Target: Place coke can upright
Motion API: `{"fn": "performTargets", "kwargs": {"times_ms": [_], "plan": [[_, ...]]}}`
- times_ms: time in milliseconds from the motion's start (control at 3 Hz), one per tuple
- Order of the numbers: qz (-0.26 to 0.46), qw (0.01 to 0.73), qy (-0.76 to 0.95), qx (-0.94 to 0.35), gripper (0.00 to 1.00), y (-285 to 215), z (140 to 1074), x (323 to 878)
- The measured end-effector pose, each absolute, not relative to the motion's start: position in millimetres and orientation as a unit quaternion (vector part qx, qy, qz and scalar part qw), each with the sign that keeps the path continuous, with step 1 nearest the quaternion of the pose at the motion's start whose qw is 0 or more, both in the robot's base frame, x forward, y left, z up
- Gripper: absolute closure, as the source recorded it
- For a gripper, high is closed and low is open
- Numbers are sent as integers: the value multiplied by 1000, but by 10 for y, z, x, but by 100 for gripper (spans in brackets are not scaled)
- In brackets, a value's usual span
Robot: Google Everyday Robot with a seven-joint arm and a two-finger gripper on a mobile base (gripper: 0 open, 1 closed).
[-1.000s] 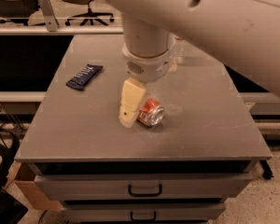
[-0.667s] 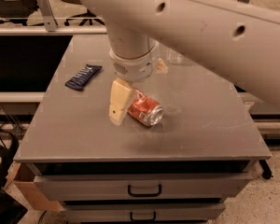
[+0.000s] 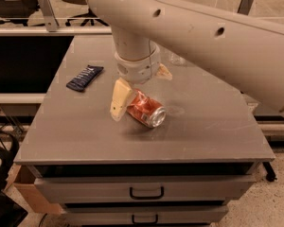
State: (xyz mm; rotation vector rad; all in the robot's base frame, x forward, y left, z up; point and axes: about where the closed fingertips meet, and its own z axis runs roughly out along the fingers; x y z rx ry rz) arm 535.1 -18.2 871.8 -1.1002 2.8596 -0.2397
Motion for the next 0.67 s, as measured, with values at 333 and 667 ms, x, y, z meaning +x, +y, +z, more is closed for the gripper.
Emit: {"fn": "performTargets", "kwargs": {"times_ms": [333, 667], "plan": [[-63, 35, 942, -327, 0, -242, 8645, 5394], [-48, 36, 951, -302, 0, -298, 8576, 5382]]}}
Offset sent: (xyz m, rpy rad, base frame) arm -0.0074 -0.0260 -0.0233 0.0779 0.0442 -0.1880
